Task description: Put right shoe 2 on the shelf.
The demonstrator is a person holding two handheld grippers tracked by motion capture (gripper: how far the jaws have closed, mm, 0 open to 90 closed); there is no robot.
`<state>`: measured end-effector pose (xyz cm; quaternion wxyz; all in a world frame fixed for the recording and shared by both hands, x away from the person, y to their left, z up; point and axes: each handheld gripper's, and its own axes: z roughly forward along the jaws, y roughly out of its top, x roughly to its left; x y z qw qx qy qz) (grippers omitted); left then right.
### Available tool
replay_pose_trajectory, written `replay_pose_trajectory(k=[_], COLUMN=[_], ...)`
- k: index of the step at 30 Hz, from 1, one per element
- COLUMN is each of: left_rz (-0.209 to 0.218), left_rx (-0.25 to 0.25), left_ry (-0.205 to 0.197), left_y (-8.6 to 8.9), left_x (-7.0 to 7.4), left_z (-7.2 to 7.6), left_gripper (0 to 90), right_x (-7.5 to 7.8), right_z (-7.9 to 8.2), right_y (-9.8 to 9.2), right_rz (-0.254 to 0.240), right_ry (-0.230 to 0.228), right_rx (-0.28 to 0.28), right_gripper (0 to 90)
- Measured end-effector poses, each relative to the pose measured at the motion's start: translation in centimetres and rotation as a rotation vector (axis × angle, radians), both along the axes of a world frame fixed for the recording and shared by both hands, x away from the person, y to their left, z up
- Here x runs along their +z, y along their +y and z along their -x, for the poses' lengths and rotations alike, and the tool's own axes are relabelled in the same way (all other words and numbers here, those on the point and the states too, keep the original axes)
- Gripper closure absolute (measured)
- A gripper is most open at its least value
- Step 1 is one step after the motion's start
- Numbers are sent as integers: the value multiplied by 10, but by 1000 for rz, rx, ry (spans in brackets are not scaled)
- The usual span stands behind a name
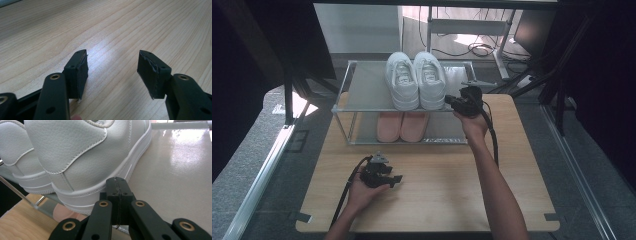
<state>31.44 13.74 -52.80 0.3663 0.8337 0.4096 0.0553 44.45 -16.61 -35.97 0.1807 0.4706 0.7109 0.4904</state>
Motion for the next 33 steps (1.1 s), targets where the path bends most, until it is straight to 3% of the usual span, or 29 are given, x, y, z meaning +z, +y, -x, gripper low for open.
replay_pose_trajectory(k=[17,33], left_rz=[-3,-1], left_rx=[-3,-3], left_ry=[4,-2], left_y=[-2,-2], left_x=[-2,1], left_z=[-1,-1], left_gripper=[424,425], right_x=[-4,-5], right_z=[1,4], right_y=[4,38], right_rz=[-35,-40], right_ry=[1,-7], right_rx=[16,86], right_gripper=[899,899])
